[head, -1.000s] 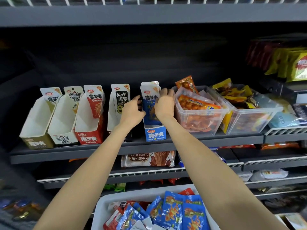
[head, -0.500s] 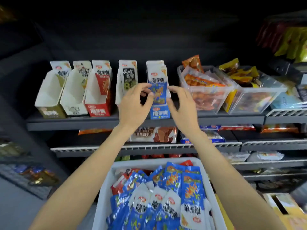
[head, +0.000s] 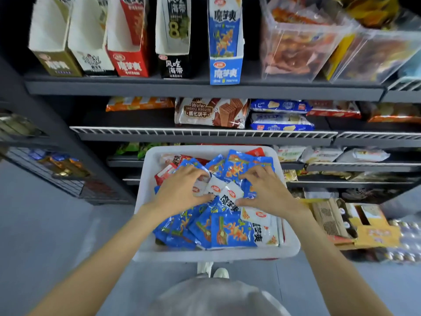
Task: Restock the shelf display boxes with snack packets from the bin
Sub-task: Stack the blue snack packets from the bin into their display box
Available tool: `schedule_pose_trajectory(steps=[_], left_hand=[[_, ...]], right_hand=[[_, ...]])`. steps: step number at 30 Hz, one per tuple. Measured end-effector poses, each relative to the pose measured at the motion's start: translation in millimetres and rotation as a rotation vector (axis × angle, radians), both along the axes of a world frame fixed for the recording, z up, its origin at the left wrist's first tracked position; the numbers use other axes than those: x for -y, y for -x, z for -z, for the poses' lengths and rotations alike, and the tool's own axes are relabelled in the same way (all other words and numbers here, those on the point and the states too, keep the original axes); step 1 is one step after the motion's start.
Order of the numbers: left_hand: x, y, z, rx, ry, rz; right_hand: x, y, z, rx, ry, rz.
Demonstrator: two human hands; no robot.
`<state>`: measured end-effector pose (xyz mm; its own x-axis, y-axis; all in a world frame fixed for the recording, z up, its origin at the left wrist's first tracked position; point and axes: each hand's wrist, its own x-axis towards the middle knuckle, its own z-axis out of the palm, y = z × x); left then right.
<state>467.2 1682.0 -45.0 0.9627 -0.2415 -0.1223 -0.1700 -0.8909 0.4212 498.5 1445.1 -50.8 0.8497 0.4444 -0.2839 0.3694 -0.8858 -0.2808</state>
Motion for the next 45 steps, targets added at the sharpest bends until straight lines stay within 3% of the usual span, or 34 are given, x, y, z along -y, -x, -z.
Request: schedule_pose_trajectory(steps=[4,7,11,13,15,18,20,28,31,35,40,45], left_hand=[[16.3,25.1,12.3,-0.061,-0.193,0.062],[30.1,38.6,20.8,-0.039,-0.204,0.079],[48.7,42.9,23.3,0.029,-0.160,0.076],[58.0,39.5,20.4,0.045,-0.156,0.126],[69.3,36.3,16.2,0.030,-0.195,0.194],[85.0,31.8,12.9,-0.019,-0.250,0.242],[88.8,27.8,12.2,-0.038,-0.253,0.256],[46.5,24.0,8.4,-0.293,0.052,0.152],[27.7,20.6,2.4,-0.301,0.203,0.029],[6.0,7.9,-11.0,-0.260,0.525,-0.237],[-6.0,-11.0,-35.9,-0.017,0.785,-0.369],[-10.3,-51.7,-90.5,0.305,0.901,-0.351]], right_hand=[[-2.1,17.5,12.4,-0.074,0.060,-0.079],[-4.0,19.6,19.1,-0.025,0.106,-0.113],[7.3,16.4,14.8,-0.137,-0.173,-0.061],[19.0,6.7,6.8,-0.067,-0.226,-0.112],[27.9,-5.3,-0.8,0.062,-0.063,-0.238],[30.1,-15.8,-1.6,-0.006,0.228,-0.376],[29.7,-17.2,2.0,0.021,0.236,-0.388],[40.8,-23.4,-15.8,0.492,-0.069,-0.226],[42.1,-26.1,-29.8,0.504,-0.204,-0.132],[37.0,-25.7,-43.6,0.386,-0.529,0.202],[18.3,-32.8,-61.1,0.100,-0.984,0.408],[2.5,-52.4,-84.4,0.188,-1.217,0.466]])
